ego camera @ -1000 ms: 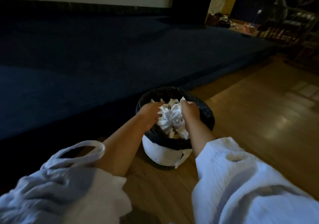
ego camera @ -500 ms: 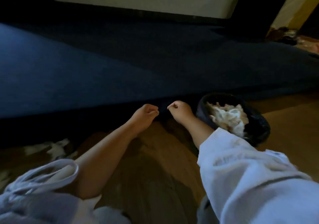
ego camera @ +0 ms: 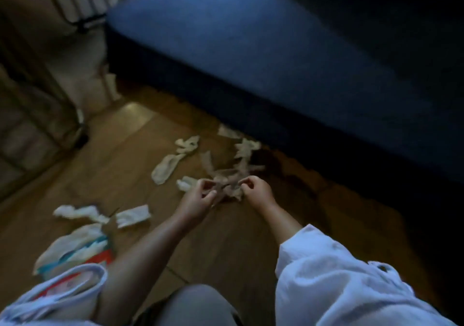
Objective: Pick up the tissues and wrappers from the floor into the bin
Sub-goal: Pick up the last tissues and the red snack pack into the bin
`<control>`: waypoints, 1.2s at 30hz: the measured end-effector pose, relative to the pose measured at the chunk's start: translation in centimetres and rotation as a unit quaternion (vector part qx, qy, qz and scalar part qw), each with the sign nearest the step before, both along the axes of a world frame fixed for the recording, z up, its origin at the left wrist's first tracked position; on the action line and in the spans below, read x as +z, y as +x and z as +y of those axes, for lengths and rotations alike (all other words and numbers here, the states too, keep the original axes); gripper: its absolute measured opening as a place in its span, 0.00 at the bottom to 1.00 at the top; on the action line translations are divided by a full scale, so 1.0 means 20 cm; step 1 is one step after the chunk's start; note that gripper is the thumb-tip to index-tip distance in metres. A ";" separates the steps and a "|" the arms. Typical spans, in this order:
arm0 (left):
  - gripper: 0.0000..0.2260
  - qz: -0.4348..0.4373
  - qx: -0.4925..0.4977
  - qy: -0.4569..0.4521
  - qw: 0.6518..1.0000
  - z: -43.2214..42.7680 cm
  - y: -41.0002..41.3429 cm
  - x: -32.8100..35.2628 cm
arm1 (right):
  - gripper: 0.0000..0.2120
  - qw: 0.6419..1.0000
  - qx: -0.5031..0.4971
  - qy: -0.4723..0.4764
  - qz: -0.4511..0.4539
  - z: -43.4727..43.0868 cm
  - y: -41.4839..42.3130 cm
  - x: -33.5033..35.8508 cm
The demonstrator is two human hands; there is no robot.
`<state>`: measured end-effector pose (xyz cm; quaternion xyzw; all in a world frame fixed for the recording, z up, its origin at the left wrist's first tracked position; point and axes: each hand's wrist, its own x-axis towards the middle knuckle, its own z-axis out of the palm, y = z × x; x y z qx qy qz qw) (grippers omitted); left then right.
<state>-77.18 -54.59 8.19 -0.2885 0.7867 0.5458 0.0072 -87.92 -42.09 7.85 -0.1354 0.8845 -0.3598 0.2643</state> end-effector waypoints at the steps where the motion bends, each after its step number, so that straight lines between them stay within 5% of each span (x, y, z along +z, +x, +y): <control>1: 0.12 -0.019 0.035 -0.003 0.999 -0.07 0.09 -0.08 | 0.10 1.000 0.017 0.004 -0.007 -0.06 0.03 -0.07; 6: 0.15 -0.132 0.173 -0.075 0.973 -0.32 0.57 -0.41 | 0.09 0.994 0.104 0.029 -0.014 -0.25 0.21 -0.35; 12: 0.34 -0.192 0.303 -0.216 0.908 -0.57 0.92 -0.59 | 0.07 0.973 0.226 0.028 0.041 -0.37 0.33 -0.53; 18: 0.55 -0.283 0.179 -0.150 0.930 -0.84 1.08 -0.72 | 0.07 0.958 0.264 -0.018 0.112 -0.42 0.38 -0.65; 24: 0.41 -0.275 0.201 -0.242 0.909 -0.79 1.08 -0.79 | 0.16 0.937 0.309 0.014 0.159 -0.55 0.46 -0.70; 27: 0.34 -0.230 0.282 -0.200 0.910 -0.73 1.06 -0.82 | 0.24 0.921 0.368 0.050 0.116 -0.69 0.53 -0.67; 31: 0.34 -0.188 0.351 -0.150 0.905 -0.73 1.06 -0.81 | 0.32 0.846 0.499 0.140 0.126 -0.86 0.57 -0.70; 36: 0.26 -0.142 0.402 -0.106 0.898 -0.84 1.03 -0.76 | 0.27 0.829 0.519 0.149 0.143 -0.90 0.59 -0.75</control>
